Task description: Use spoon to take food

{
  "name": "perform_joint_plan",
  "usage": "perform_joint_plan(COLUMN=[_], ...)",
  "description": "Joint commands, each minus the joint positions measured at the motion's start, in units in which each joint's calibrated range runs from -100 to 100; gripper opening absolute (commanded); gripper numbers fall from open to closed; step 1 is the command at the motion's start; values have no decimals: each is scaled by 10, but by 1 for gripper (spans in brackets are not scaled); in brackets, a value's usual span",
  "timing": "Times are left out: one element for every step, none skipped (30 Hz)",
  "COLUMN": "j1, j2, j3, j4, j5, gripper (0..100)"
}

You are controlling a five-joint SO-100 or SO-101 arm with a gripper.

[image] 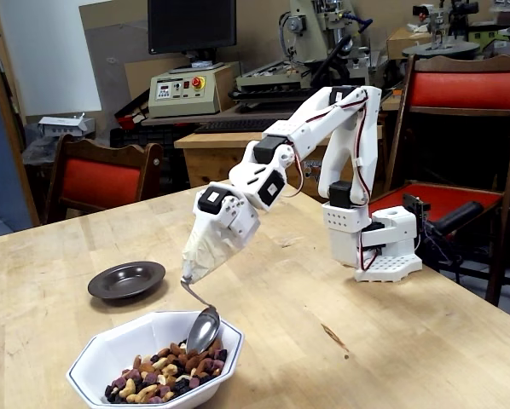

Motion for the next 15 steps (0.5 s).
perform_joint_plan(j1=[3, 3, 3, 3, 3, 3, 3, 3, 4, 5, 5, 5, 6, 8, 8], j2=[13, 23, 31, 36, 41, 45, 51, 55, 56, 58, 61, 67, 74, 88, 95], j3=[-20, -20, -20, -20, -20, -20, -20, -20, -20, -20, -20, -20, -20, -21, -21], j4=[-37, -46, -54, -61, -68, -74, -81, -85, -91, -95, -100, -103, -107, -115, -120], j5=[1, 0, 0, 0, -1, -1, -1, -1, -1, -1, -1, -1, -1, -1, -1], gripper=[4, 4, 4, 4, 4, 4, 4, 4, 4, 4, 4, 4, 4, 4, 4])
